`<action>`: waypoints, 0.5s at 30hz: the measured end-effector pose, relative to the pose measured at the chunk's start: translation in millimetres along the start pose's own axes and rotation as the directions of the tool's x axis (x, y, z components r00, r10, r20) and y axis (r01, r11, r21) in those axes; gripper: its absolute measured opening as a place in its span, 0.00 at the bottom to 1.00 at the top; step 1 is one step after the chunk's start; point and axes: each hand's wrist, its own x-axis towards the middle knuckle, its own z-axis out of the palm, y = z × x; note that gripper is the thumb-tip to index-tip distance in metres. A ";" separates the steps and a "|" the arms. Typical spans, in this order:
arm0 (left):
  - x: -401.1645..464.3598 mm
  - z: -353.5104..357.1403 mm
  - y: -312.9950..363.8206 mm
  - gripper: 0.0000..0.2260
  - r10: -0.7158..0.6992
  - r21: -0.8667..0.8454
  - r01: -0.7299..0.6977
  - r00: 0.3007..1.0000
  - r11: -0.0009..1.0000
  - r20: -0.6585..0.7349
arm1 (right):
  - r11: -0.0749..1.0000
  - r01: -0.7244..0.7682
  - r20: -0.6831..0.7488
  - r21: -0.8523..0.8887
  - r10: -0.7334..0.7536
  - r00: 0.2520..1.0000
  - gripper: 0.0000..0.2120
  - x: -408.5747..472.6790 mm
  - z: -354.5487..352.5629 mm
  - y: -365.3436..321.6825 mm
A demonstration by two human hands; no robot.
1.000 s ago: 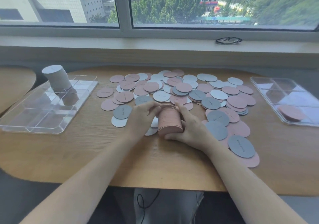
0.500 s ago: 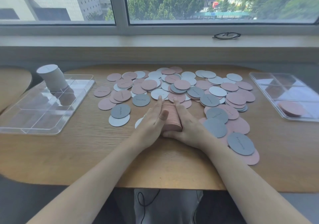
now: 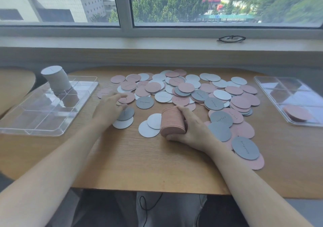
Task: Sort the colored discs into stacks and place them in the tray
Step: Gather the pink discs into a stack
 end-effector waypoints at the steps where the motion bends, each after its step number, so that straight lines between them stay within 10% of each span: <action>1: 4.8 -2.5 -3.8 0.17 -0.006 0.018 0.005 1.000 1.000 0.018 | 1.000 0.002 0.000 -0.001 -0.002 1.000 0.46 0.0 -0.2 -0.4; 15: 43.0 -8.5 3.8 0.12 0.036 0.276 -0.084 0.984 0.957 0.173 | 1.000 -0.002 0.001 0.013 0.002 1.000 0.47 2.0 1.0 3.9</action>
